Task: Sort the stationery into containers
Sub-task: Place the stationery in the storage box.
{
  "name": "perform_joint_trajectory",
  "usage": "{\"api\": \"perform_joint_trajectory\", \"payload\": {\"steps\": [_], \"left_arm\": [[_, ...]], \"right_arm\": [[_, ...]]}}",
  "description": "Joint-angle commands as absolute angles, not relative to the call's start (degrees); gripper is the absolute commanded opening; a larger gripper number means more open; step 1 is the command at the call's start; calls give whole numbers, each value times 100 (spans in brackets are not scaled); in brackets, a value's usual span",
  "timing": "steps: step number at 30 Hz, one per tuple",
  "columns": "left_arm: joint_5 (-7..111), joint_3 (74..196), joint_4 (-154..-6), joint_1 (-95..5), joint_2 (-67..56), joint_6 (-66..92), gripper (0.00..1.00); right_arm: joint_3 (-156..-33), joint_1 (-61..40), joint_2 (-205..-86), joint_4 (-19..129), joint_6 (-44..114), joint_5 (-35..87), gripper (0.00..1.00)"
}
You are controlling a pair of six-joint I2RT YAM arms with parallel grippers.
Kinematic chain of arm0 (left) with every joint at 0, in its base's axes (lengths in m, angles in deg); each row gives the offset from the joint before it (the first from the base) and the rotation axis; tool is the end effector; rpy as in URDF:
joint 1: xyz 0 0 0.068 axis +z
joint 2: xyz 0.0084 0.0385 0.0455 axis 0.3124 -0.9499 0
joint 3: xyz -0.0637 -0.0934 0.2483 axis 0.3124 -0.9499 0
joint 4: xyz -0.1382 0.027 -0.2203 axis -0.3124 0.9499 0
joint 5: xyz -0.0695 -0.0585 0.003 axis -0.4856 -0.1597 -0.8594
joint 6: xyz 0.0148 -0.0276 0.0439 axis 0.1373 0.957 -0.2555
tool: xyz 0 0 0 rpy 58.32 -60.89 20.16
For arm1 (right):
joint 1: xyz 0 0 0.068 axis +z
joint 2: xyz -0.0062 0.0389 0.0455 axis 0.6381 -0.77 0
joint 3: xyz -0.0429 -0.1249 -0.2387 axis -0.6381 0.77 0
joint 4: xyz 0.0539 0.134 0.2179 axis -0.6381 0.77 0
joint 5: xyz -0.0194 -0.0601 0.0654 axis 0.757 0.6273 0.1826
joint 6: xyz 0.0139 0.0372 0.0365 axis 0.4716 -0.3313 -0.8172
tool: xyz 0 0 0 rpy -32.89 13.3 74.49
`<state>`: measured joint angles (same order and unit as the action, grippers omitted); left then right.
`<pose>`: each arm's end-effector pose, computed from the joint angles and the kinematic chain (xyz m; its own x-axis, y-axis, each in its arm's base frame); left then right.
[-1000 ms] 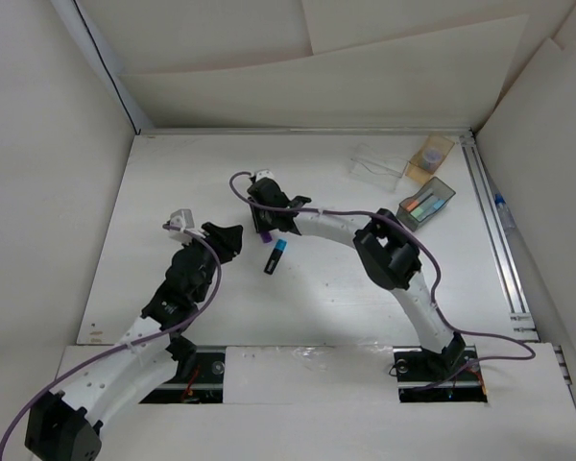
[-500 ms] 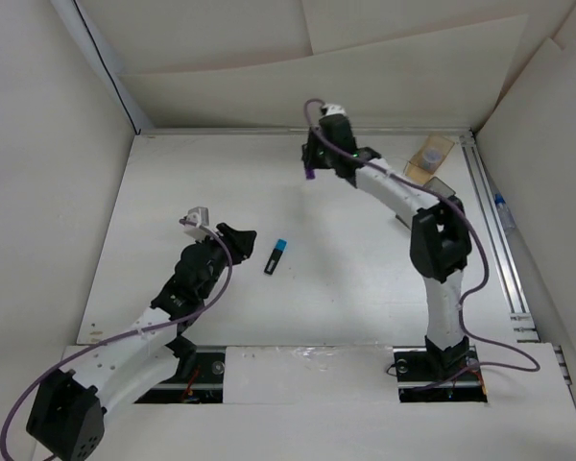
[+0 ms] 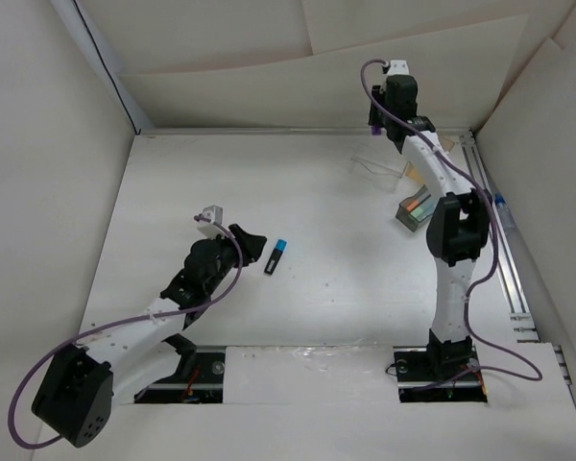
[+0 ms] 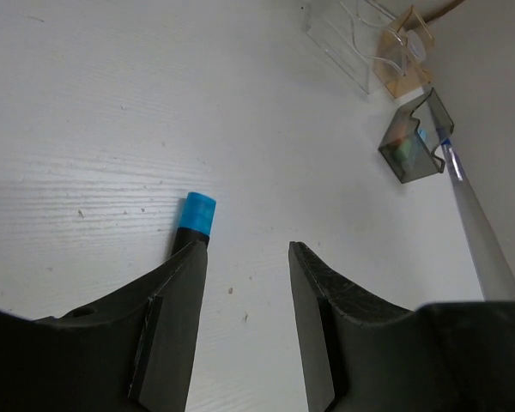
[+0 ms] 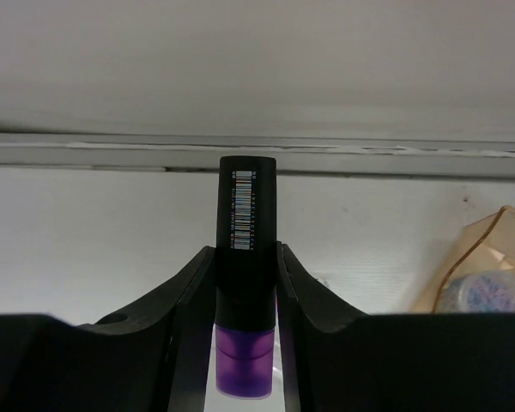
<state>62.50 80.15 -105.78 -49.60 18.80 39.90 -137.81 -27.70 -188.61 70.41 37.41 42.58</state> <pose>0.1722 -0.1032 0.2211 -0.3683 -0.4958 -0.7865 0.3260 0.7234 -0.6086 0.5084 0.1020 0.3333 -0.3498 0.0066 -0.9368 -0.0368 0.9991 0.0208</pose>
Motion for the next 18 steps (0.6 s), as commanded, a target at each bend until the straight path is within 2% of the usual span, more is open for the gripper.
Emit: {"api": "perform_joint_trajectory", "payload": {"steps": [1, 7, 11, 18], "left_arm": [[6108, 8210, -10921, -4941, 1786, 3926, 40], [6108, 8210, -10974, -4941, 1724, 3926, 40], [6108, 8210, -10974, -4941, 1671, 3926, 40], [6108, 8210, -11027, -4941, 1619, 3926, 40]], "right_arm": [[-14220, -2849, -19241, 7368, 4523, 4274, 1], [-14335, -2849, -19470, 7491, 5471, 4591, 1], [-13958, -2849, -19470, 7414, 5929, 4653, 1], [-13632, -3174, -19417, 7466, 5983, 4222, 1]]}}
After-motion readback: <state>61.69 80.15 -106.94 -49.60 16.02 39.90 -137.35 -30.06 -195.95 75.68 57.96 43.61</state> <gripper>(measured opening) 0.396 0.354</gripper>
